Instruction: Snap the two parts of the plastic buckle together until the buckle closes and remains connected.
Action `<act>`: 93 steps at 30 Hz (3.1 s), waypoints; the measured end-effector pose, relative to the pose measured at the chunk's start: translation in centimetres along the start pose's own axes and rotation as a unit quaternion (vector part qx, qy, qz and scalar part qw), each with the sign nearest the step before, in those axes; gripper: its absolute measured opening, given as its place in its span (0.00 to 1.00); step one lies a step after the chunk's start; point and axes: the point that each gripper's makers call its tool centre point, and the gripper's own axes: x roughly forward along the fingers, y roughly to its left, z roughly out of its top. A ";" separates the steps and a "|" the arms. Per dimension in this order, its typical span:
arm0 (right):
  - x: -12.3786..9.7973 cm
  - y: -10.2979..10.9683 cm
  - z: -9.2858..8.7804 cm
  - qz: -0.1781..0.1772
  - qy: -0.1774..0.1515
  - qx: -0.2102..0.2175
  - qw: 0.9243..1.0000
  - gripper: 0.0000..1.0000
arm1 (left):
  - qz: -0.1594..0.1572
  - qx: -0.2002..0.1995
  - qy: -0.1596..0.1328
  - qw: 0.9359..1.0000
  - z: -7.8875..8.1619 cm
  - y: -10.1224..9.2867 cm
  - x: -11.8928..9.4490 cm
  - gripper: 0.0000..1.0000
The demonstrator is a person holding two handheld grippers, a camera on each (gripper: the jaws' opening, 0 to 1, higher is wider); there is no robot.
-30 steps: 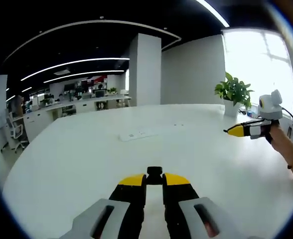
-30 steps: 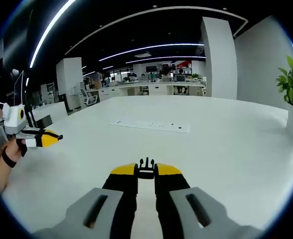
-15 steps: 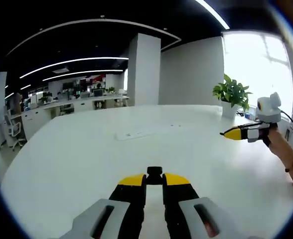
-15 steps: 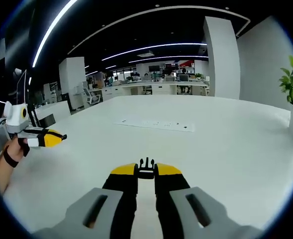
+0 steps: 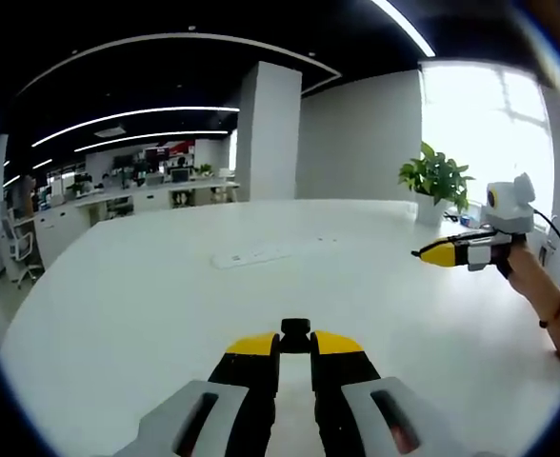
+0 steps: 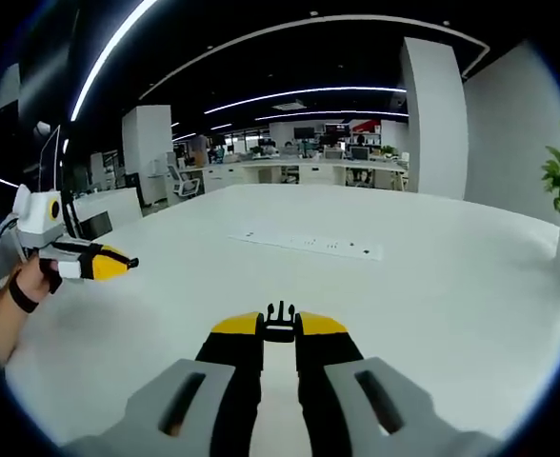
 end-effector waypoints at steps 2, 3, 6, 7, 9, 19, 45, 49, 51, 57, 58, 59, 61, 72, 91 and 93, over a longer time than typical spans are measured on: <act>-0.1 0.3 0.2 0.000 0.000 -0.007 1.000 0.12 | -0.002 0.003 0.000 1.000 0.1 -0.1 -0.1 0.11; -0.2 0.4 0.3 0.001 -0.001 -0.009 1.000 0.12 | -0.004 0.005 0.000 1.000 0.1 -0.3 -0.2 0.11; -0.2 0.9 0.3 0.006 0.000 -0.018 1.000 0.12 | -0.008 0.013 0.012 1.000 -0.4 -0.7 -0.5 0.11; -0.3 1.1 0.2 0.006 0.002 -0.022 1.000 0.12 | -0.009 0.016 0.015 1.000 -0.6 -0.7 -0.6 0.11; -0.3 1.3 0.2 0.010 0.003 -0.028 1.000 0.12 | -0.014 0.017 0.019 1.000 -0.7 -1.0 -0.8 0.11; -0.8 2.0 0.0 0.028 0.013 -0.040 0.999 0.12 | -0.026 0.042 0.028 0.998 -0.6 -2.3 -2.1 0.11; -3.6 4.2 -0.3 0.063 -0.003 -0.039 0.997 0.12 | -0.061 0.048 0.020 0.997 -1.4 -4.9 -5.2 0.11; -4.3 4.7 -0.6 0.066 -0.006 -0.045 0.997 0.12 | -0.057 0.056 0.019 0.997 -1.6 -4.9 -5.7 0.11; -4.5 4.9 -0.9 0.070 -0.003 -0.045 0.997 0.12 | -0.058 0.058 0.018 0.997 -1.7 -5.2 -6.0 0.11; -6.1 6.1 -0.6 0.078 -0.016 -0.055 0.995 0.12 | -0.059 0.071 0.020 0.996 -2.1 -5.7 -6.8 0.11; -6.3 6.3 -0.5 0.079 -0.019 -0.059 0.995 0.12 | -0.060 0.071 0.020 0.995 -2.2 -5.8 -6.9 0.11; -6.4 6.4 -0.6 0.080 -0.019 -0.061 0.995 0.12 | -0.062 0.071 0.020 0.995 -2.2 -5.8 -6.9 0.11; -6.7 6.6 -0.6 0.083 -0.021 -0.061 0.994 0.12 | -0.065 0.072 0.022 0.995 -2.4 -6.0 -7.1 0.11; -7.7 7.4 -1.9 0.095 -0.015 -0.065 0.993 0.12 | -0.077 0.077 0.027 0.994 -3.7 -6.6 -8.1 0.11; -8.5 9.2 -3.2 0.129 -0.004 -0.096 0.987 0.12 | -0.098 0.094 0.029 0.990 -5.1 -7.9 -9.3 0.11; -8.5 9.5 -3.4 0.139 -0.002 -0.097 0.986 0.12 | -0.106 0.099 0.031 0.989 -5.2 -8.1 -9.3 0.11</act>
